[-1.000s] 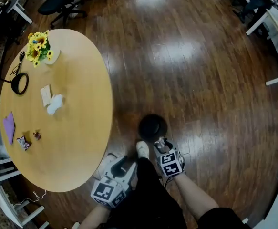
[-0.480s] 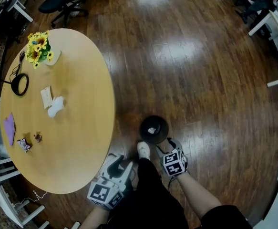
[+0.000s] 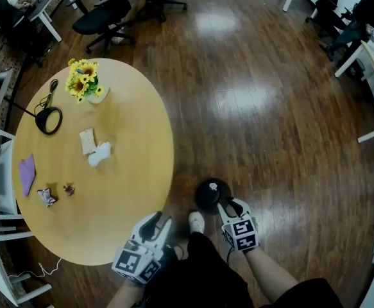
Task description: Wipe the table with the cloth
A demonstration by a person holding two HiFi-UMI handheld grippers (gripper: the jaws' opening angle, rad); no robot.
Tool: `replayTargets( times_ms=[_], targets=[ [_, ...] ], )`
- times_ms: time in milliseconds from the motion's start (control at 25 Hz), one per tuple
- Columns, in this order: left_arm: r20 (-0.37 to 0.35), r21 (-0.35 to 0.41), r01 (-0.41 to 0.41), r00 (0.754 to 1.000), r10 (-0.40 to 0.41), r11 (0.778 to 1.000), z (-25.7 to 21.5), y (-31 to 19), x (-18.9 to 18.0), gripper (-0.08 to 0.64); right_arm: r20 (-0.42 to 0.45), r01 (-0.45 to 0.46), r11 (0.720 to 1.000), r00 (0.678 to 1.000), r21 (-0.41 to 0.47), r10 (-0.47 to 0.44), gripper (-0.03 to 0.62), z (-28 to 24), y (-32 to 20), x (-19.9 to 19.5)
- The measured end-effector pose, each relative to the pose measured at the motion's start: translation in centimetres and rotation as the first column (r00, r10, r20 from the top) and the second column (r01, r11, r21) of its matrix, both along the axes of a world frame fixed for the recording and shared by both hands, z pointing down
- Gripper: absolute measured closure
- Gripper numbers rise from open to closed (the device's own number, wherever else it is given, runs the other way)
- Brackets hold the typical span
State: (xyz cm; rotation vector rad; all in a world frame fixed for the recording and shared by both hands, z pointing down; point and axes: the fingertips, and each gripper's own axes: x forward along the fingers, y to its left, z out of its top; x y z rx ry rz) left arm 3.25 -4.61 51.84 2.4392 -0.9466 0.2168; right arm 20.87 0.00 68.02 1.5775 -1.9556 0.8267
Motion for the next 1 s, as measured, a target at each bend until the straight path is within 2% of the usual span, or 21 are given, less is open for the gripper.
replayTargets(
  times_ms=[80,160,200,240,320,360,480,600,720,800,880,1000],
  targets=[
    [-0.021,0.057,0.054,0.998,-0.052,0.997,-2.4,-1.2,-2.1,0.426,0.017,-0.013,0.998,1.000,0.065,0.012,0.507,-3.1,-1.4,-0.4],
    [-0.046,0.103,0.111,0.993,-0.107,0.989,-4.7,-1.8,-4.8,0.445,0.036,-0.020,0.992,0.999,0.128,0.015,0.520,-6.3,-2.7,-1.3],
    [-0.058,0.118,0.137,0.990,-0.131,0.983,-5.7,-1.9,-6.1,0.445,0.044,-0.018,0.988,0.999,0.156,0.011,0.572,-7.7,-3.2,-1.9],
    [-0.068,0.130,0.159,0.986,-0.151,0.979,-6.5,-1.8,-7.5,0.445,0.047,-0.010,0.984,0.999,0.180,0.001,0.589,-8.9,-3.7,-2.6],
    [-0.067,0.157,0.186,0.982,-0.178,0.970,-7.6,-1.5,-10.1,0.454,0.042,0.016,0.976,0.999,0.218,-0.026,0.589,-11.0,-4.8,-4.2],
    [-0.060,0.175,0.199,0.980,-0.191,0.964,-8.0,-1.3,-11.4,0.493,0.040,0.024,0.970,0.999,0.240,-0.035,0.589,-12.1,-5.4,-5.1],
    [-0.071,0.221,0.280,0.960,-0.271,0.934,-9.2,-1.2,-16.3,0.499,0.052,0.034,0.947,0.997,0.318,-0.053,0.589,-15.6,-6.9,-7.5],
    [-0.114,0.255,0.400,0.916,-0.384,0.880,-10.5,-0.8,-21.8,0.498,0.059,0.046,0.917,0.995,0.397,-0.075,0.589,-19.0,-8.1,-9.3],
    [-0.150,0.315,0.514,0.857,-0.493,0.798,-12.4,0.2,-26.2,0.500,0.065,0.065,0.879,0.992,0.472,-0.108,0.589,-22.4,-9.7,-10.1],
    [-0.154,0.349,0.562,0.823,-0.546,0.750,-13.4,1.5,-28.6,0.527,0.085,0.062,0.853,0.989,0.518,-0.124,0.589,-24.3,-9.9,-10.7],
    [-0.156,0.367,0.596,0.796,-0.584,0.714,-14.1,2.9,-30.7,0.529,0.099,0.059,0.831,0.986,0.553,-0.136,0.589,-25.6,-9.9,-11.6],
    [-0.165,0.378,0.641,0.757,-0.633,0.668,-14.5,4.5,-33.3,0.552,0.099,0.077,0.819,0.982,0.569,-0.161,0.589,-26.2,-10.3,-13.4]
  ],
)
